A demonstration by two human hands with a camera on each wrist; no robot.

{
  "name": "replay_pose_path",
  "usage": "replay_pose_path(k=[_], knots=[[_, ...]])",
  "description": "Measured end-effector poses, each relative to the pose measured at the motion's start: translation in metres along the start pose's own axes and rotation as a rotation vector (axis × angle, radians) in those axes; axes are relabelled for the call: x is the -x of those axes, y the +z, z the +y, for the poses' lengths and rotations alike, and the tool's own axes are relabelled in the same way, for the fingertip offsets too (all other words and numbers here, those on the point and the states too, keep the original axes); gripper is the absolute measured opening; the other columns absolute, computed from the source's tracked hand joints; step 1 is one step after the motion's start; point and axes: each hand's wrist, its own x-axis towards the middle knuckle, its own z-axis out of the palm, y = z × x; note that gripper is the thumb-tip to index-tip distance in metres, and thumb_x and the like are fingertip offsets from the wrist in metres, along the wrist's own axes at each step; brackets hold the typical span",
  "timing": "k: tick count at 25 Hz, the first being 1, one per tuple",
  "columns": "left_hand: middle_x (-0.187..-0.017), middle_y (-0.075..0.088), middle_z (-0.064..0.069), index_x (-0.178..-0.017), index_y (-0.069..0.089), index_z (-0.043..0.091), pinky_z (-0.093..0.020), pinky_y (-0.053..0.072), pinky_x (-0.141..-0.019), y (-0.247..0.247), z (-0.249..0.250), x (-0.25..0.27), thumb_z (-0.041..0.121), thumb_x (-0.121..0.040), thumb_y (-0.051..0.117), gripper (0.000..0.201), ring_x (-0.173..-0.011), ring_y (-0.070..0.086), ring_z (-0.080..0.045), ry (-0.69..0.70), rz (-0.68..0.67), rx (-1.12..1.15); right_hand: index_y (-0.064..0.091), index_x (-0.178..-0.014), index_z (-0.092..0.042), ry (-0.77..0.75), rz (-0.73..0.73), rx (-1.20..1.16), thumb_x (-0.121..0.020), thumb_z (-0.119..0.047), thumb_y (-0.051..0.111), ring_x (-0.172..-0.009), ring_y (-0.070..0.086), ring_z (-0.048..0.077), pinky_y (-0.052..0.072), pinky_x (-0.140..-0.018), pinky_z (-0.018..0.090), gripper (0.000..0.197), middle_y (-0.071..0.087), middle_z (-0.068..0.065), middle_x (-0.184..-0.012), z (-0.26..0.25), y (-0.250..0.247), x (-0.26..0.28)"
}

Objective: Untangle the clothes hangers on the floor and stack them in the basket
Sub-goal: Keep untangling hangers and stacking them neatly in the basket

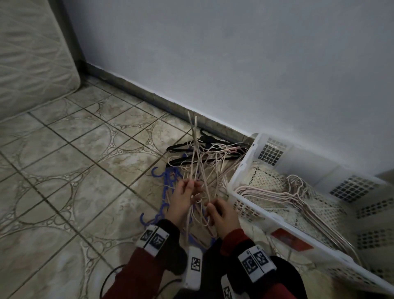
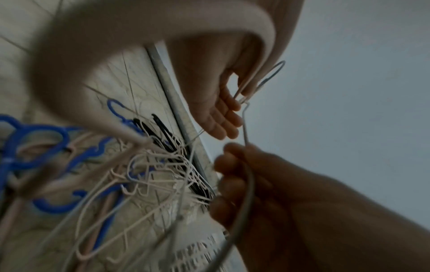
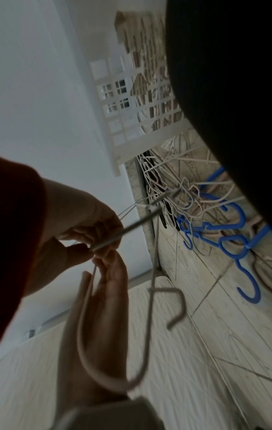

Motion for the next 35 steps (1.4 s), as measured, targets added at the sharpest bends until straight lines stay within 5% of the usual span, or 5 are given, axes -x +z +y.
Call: replay_pose_path(k=[11,17,22,28,35], knots=[[-0.083,0.056,0.003,-0.118,0.042,0.011,-0.017,0.047,-0.067,0.031,-0.019,0.002,0.02,-0.097,0.039,0.023,-0.074,0.056,-0.008,0.148,0.042,-0.124,0.054,-0.092,-0.012,0.054,-0.074,-0.23,-0.093,0.003,0.039,-0.064,0.056,-0.016,0.042,-0.061,0.001,0.022,0.057,-0.009,-0.079,-0.016,0.003,0.02],[-0.085,0.06,-0.003,-0.116,0.04,0.006,-0.01,0.05,-0.062,0.01,-0.022,-0.007,0.009,-0.095,0.041,0.021,-0.072,0.062,0.002,0.083,-0.166,-0.194,0.044,-0.082,-0.009,0.194,-0.142,-0.524,-0.097,-0.004,0.031,-0.026,0.037,0.001,0.031,-0.03,0.011,0.02,0.051,-0.004,-0.035,-0.029,0.007,0.024],[-0.078,0.063,-0.002,-0.1,0.056,0.01,-0.019,0.049,-0.06,-0.015,-0.018,-0.018,0.009,-0.096,0.04,0.017,-0.06,0.064,-0.002,0.039,-0.059,-0.213,0.053,-0.078,-0.021,0.124,0.004,-0.348,-0.091,-0.022,0.045,-0.046,0.046,-0.004,0.036,-0.048,0.01,0.017,0.051,-0.011,-0.058,-0.007,-0.001,0.009],[-0.119,0.058,-0.029,-0.115,0.053,-0.004,-0.037,0.05,-0.082,-0.047,-0.109,-0.049,0.01,-0.093,0.048,0.027,-0.108,0.057,-0.042,-0.432,0.088,-0.56,0.053,-0.081,-0.014,0.075,0.071,-0.39,-0.096,-0.011,0.037,-0.032,0.031,0.0,0.025,-0.035,0.009,0.022,0.041,-0.012,-0.039,-0.011,-0.041,-0.002],[-0.106,0.061,-0.019,-0.108,0.054,-0.003,-0.034,0.045,-0.086,-0.015,-0.112,-0.065,0.026,-0.094,0.047,0.033,-0.101,0.06,-0.034,-0.478,0.036,-0.889,0.054,-0.081,-0.019,0.079,0.096,-0.383,-0.096,-0.013,0.038,-0.035,0.035,0.0,0.027,-0.037,0.007,0.023,0.044,-0.014,-0.041,0.007,-0.046,0.005]])
